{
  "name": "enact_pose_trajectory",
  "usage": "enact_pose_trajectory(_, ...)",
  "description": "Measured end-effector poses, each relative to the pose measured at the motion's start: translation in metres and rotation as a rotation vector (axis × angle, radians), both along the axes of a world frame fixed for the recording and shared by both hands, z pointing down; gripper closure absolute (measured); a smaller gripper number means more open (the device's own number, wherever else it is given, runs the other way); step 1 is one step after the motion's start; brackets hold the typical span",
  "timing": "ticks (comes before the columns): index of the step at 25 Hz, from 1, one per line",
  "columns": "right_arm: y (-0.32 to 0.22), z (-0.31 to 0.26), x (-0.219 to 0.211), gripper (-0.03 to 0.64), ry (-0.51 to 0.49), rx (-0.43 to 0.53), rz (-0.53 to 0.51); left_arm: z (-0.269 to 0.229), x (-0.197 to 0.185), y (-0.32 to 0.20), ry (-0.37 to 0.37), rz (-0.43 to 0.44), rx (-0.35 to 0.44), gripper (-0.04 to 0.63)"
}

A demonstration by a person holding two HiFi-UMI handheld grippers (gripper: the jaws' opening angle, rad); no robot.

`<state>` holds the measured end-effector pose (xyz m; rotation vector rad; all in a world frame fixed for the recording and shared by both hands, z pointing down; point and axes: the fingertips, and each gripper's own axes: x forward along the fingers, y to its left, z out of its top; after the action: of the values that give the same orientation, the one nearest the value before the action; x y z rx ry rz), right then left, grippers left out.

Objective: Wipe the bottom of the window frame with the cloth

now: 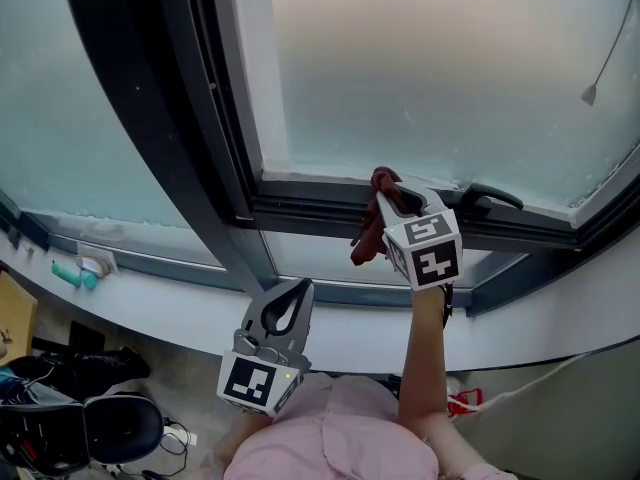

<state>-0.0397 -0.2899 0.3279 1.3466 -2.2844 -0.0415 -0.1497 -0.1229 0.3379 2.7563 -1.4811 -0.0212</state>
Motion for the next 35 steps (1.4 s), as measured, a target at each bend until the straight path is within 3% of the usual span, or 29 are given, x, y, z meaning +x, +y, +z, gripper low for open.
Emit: enact_pose_trajectory(35, 0.002, 0.001, 0.056, 0.538, -0.043, -0.008, 0.08, 0.004, 0.025, 0.001, -0.006, 0.036, -0.007, 0.598)
